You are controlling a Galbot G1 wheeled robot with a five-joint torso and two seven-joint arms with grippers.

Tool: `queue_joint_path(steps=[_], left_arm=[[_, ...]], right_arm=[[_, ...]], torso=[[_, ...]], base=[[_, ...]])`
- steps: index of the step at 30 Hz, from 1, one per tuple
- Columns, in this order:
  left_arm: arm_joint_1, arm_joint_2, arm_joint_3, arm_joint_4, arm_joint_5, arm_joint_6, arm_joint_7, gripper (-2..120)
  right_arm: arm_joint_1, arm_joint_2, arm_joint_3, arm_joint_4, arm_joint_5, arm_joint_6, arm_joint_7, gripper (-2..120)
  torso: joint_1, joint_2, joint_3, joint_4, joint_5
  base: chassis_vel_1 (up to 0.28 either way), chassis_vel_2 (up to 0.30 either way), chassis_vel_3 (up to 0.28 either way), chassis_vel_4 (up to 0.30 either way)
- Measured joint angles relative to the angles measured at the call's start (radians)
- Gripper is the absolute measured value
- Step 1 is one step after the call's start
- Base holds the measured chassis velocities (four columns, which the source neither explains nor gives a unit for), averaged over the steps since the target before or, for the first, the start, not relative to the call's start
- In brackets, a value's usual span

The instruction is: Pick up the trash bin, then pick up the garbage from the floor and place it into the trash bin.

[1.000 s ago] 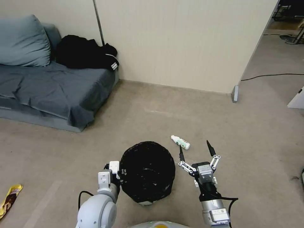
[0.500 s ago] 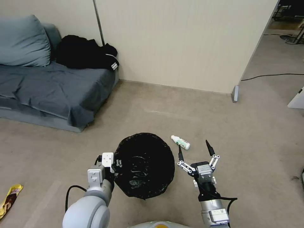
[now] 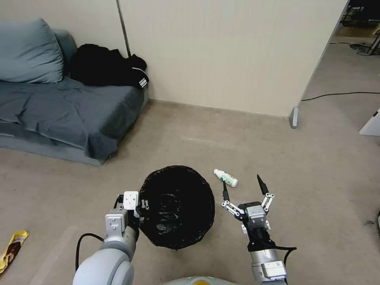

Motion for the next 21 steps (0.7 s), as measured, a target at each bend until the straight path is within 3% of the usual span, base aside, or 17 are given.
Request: queue_joint_path(steps=[8,21], left_arm=[[0.001,-0.002,-0.013,0.004,0.001,-0.006,0.001,1],[0.001,-0.003,-0.021,0.01,0.003,-0.015,0.003,1]], right_arm=[[0.001,0.001,0.001,0.001,0.012,-0.007,-0.004,100],[0.002,0.001,0.001,0.002,0.014,-0.008,-0.004,100]], torso=[[0.0,0.0,0.0,0.0,0.0001],[0.0,0.0,0.0,0.0001,-0.0001]], base=[[-0.106,0.103,0.106,-0.097],[-0.208,0.224,0.226,-0.218]])
